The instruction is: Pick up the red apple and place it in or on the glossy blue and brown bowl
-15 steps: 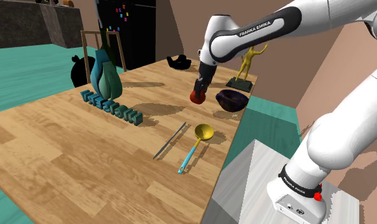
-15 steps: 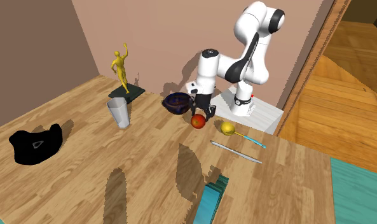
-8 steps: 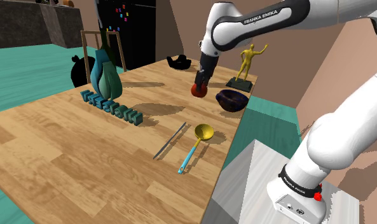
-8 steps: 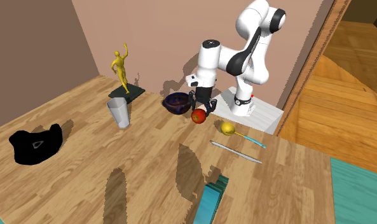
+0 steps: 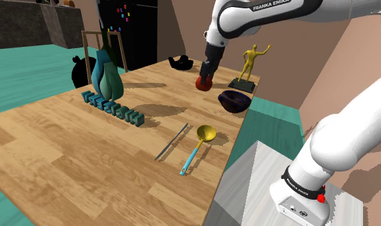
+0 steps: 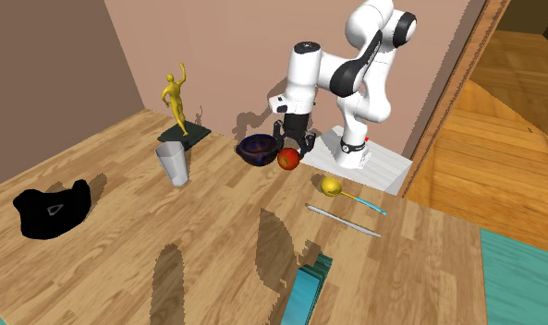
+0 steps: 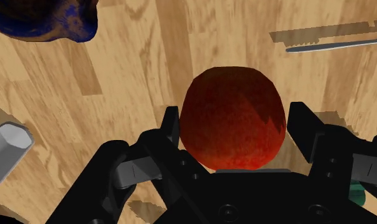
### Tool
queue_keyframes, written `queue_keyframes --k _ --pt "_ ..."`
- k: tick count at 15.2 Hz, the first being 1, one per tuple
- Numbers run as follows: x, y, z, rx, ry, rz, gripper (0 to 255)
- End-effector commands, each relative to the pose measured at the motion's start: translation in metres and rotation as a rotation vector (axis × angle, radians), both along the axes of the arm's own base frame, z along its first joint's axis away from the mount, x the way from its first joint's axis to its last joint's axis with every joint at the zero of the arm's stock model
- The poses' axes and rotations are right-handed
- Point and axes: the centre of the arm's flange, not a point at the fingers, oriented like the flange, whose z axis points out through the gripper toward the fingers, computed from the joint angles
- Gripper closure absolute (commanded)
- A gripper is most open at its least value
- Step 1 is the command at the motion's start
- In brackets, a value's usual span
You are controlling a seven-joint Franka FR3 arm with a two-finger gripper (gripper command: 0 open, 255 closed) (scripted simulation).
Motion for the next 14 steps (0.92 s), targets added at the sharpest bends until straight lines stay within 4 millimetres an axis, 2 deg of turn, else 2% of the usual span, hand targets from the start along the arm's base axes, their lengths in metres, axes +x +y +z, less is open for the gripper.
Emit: queue_keyframes --k 1,14 --pt "-0.006 -0.019 0.002 0.000 0.000 0.000 255" --pt "-0.058 -0.182 0.009 0.000 0.000 0.000 255"
